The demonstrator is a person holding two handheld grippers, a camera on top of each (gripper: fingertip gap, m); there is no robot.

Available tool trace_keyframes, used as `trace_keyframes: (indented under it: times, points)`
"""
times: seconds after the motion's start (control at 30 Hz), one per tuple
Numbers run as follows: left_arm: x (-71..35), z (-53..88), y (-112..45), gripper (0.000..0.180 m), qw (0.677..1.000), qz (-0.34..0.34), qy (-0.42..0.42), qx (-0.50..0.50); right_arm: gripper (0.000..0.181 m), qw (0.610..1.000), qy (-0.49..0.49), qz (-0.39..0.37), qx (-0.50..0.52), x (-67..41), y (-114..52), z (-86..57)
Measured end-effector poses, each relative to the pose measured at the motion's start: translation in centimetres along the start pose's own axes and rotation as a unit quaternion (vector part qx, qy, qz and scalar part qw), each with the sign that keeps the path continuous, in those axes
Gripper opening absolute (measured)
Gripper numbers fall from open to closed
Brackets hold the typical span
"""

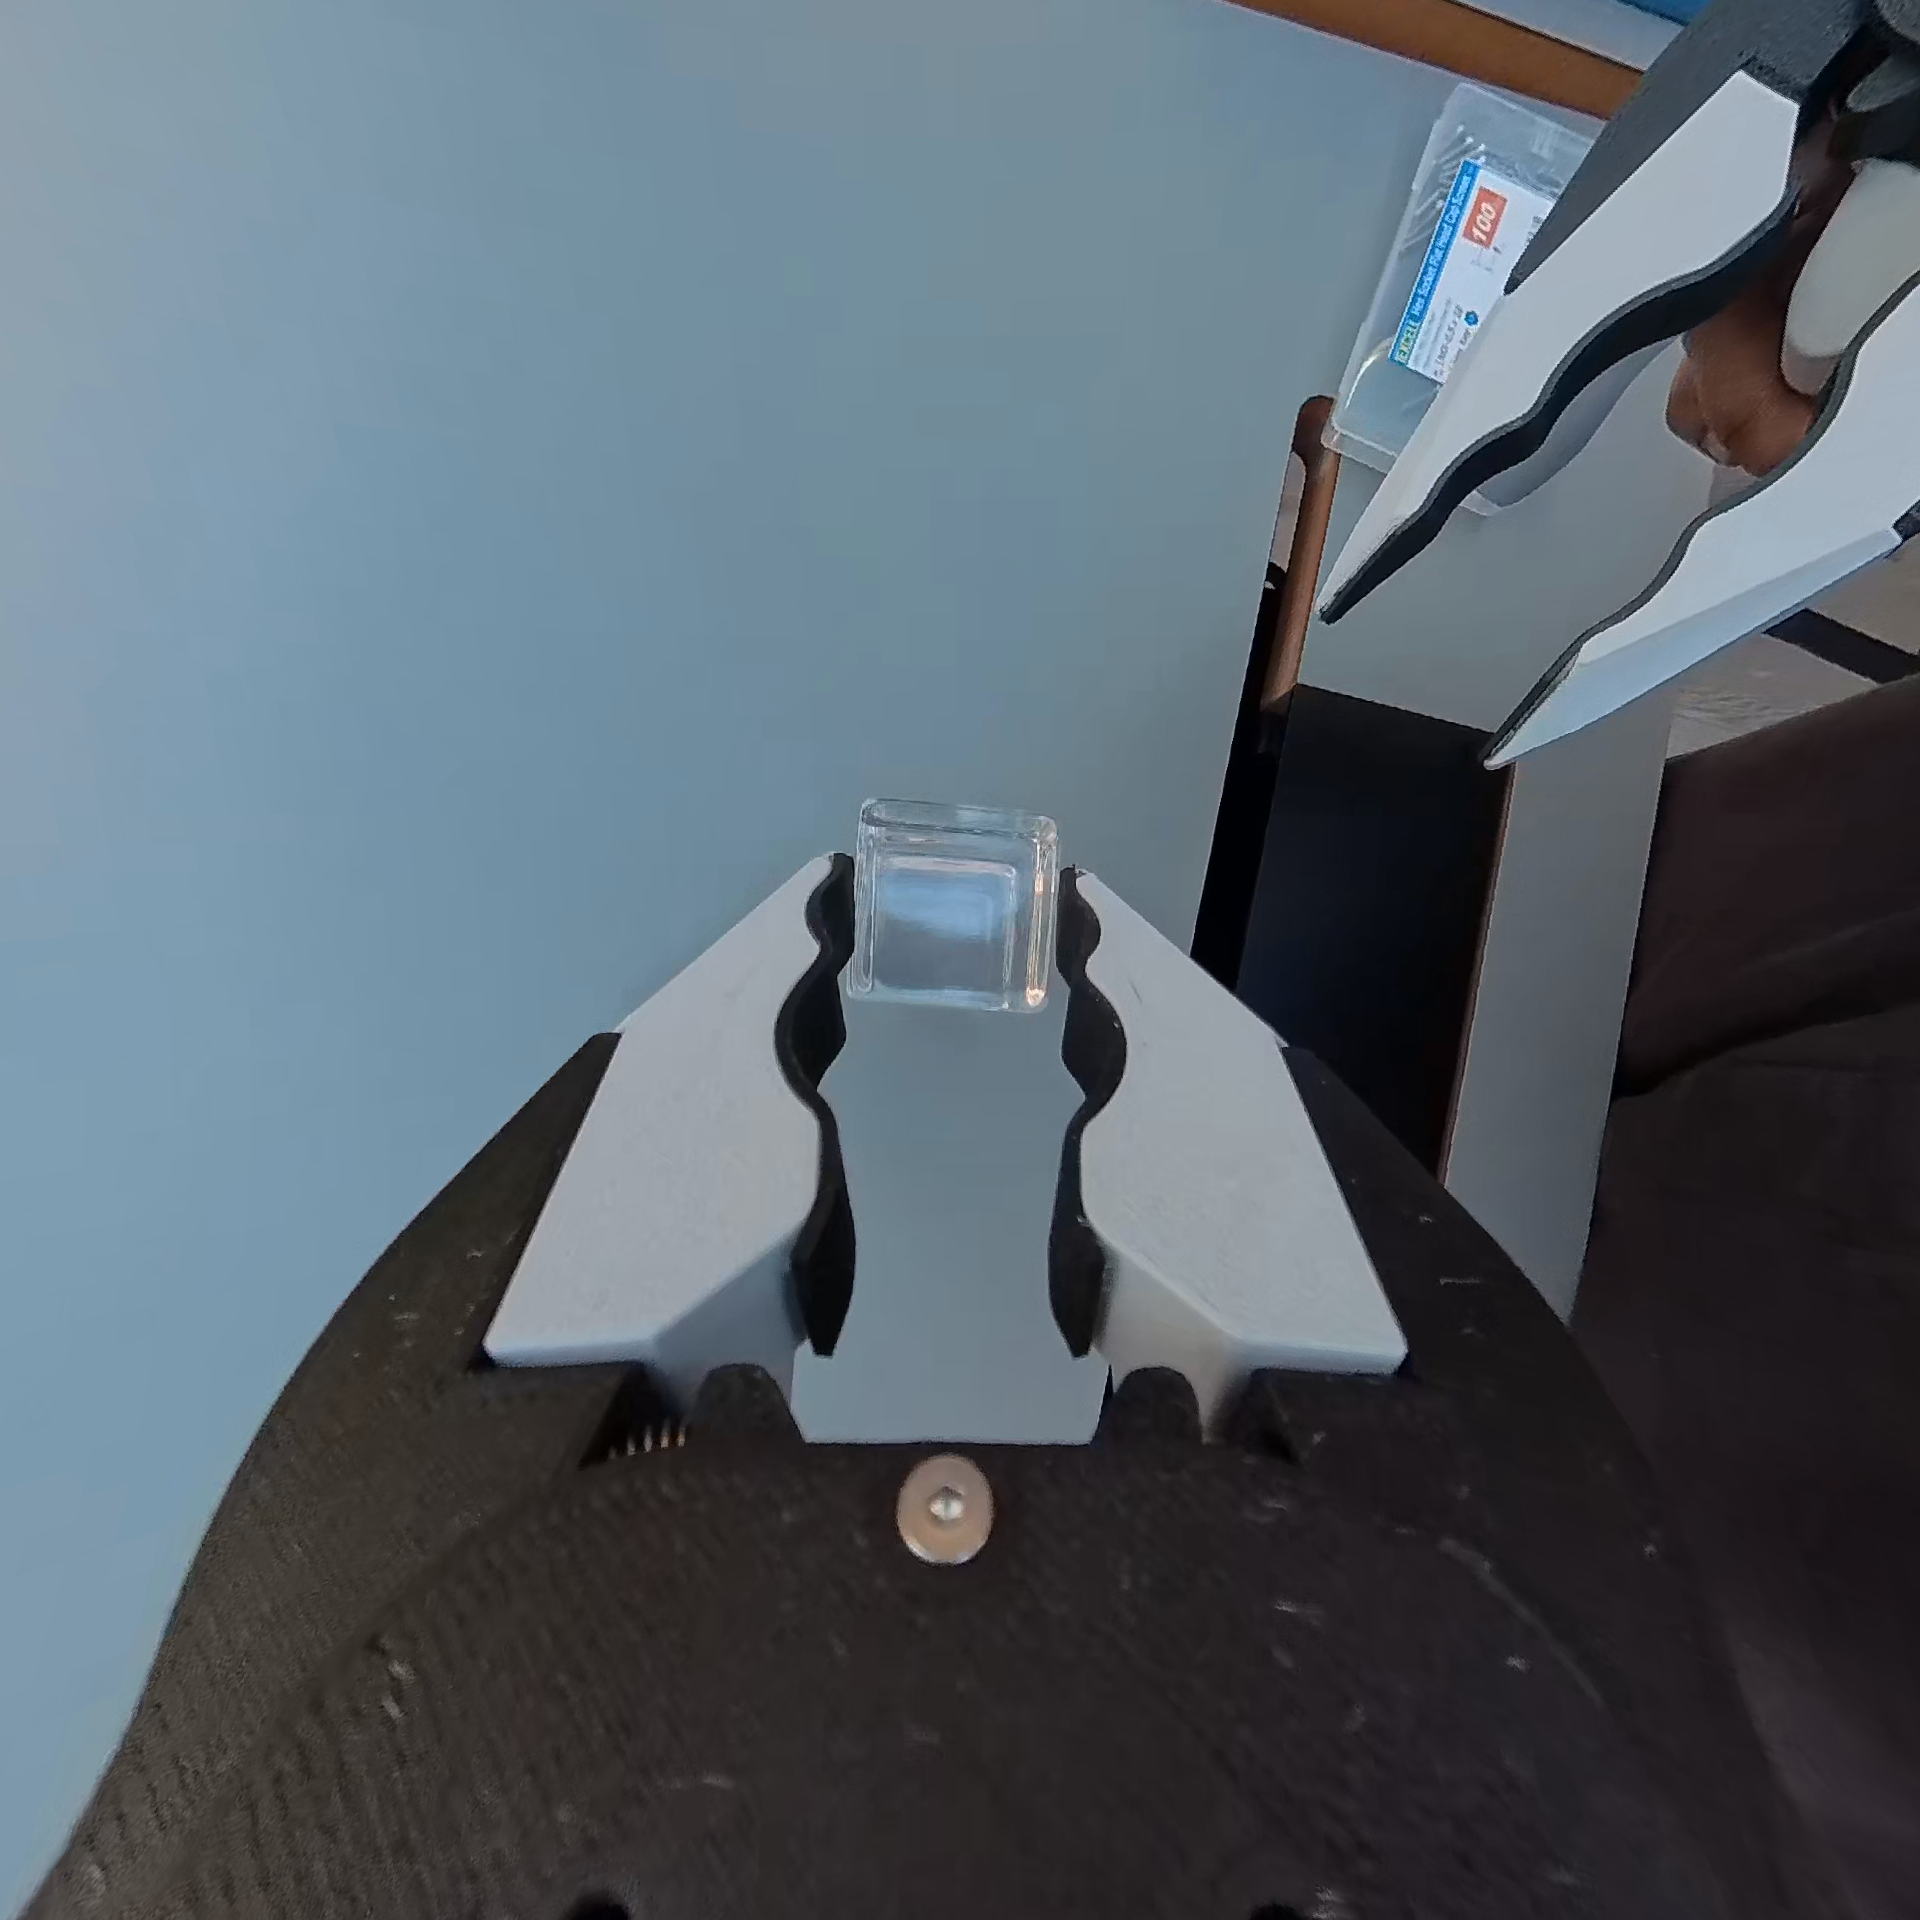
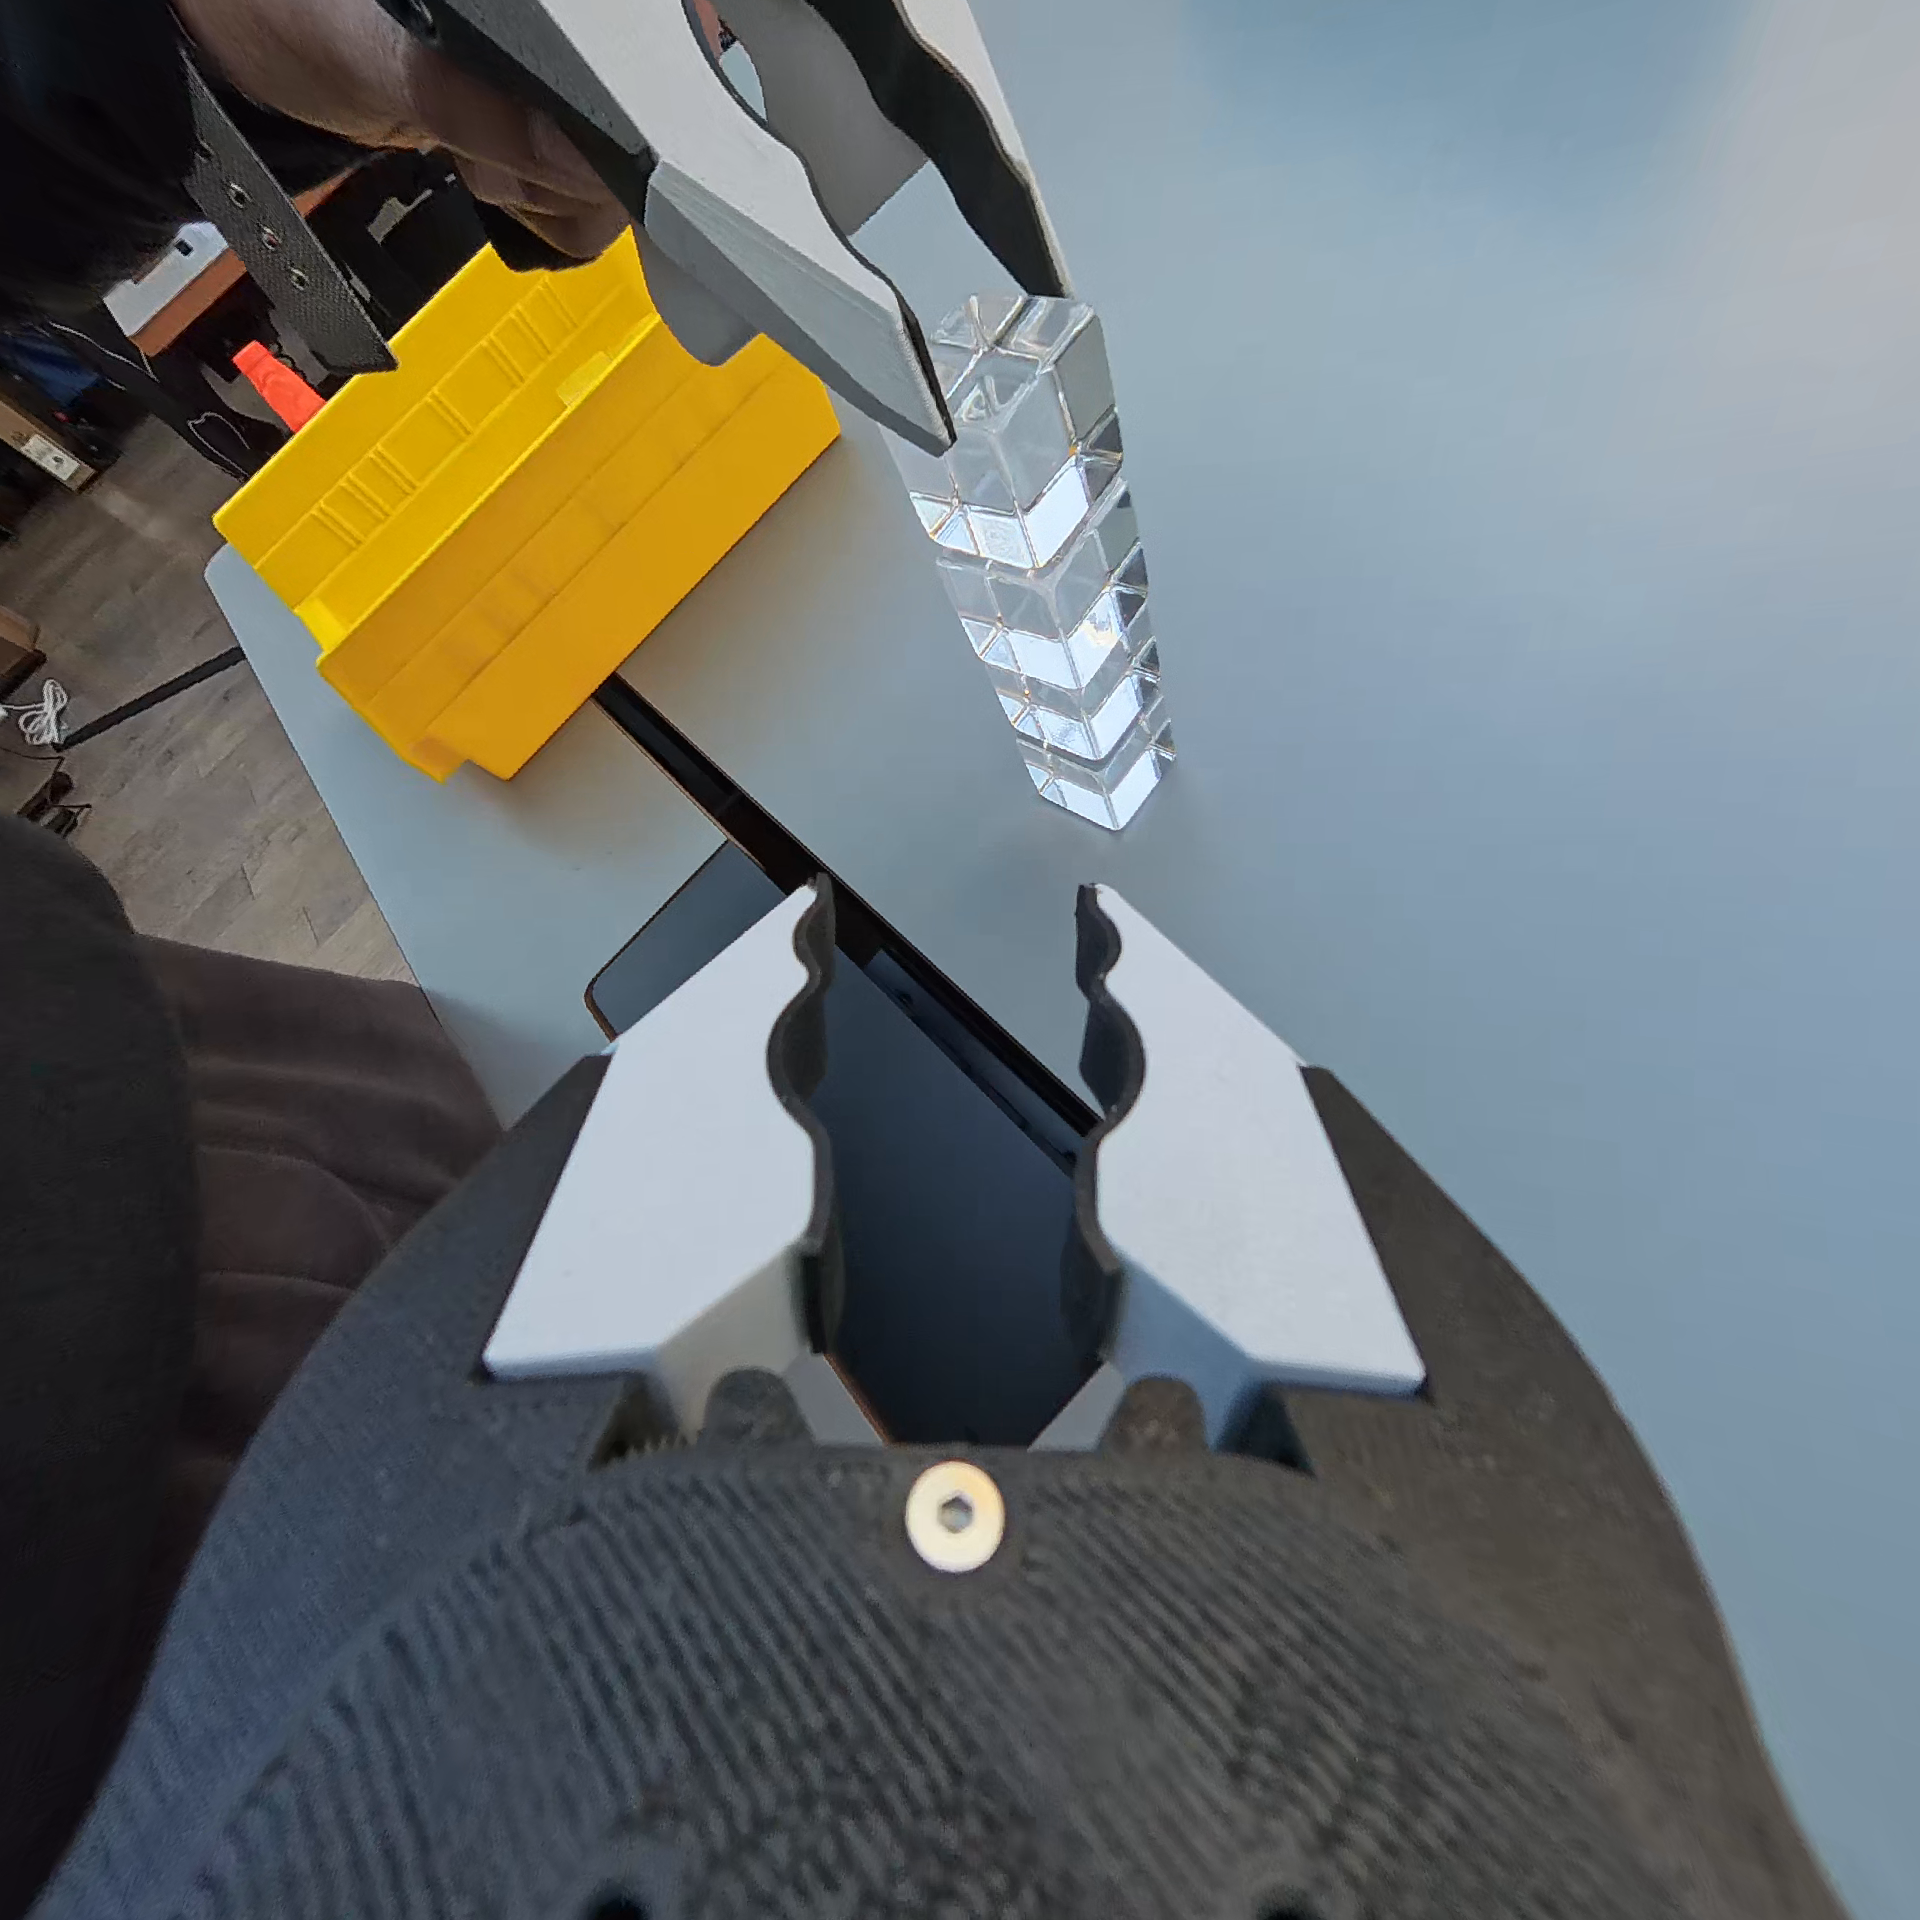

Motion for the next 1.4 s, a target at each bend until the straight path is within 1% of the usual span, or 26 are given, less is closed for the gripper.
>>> trace_keyframes:
  times: [0.53,1.07,1.2,1.4]
  points:
    - [0.0,0.1,-0.3,0.037,0.999,-0.031,0.011,0.015,0.045,1.0,-0.006,0.013,0.017,0.0,-0.8,1.5]
    - [0.1,-0.1,0.0,0.037,0.999,-0.03,0.014,0.005,0.045,1.0,-0.008,0.006,0.025,0.2,-0.2,1.5]
    - [0.3,0.1,1.4,0.042,0.998,-0.055,0.037,-0.013,0.045,1.0,-0.007,0.005,0.023,0.0,-0.2,1.5]
    - [3.4,0.6,4.7,0.05,0.984,-0.119,0.127,-0.048,0.045,1.0,0.006,0.013,0.014,-0.5,-1.0,2.2]
Point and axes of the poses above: each gripper's, where its closed fingertips meet, y back along the fingers, x out of its underside, z = x × y across the jaws, the point moved 8 cm from there along y, back along the fingers, and after that the axes turned 13 degrees about z, right-handed, at the moved point
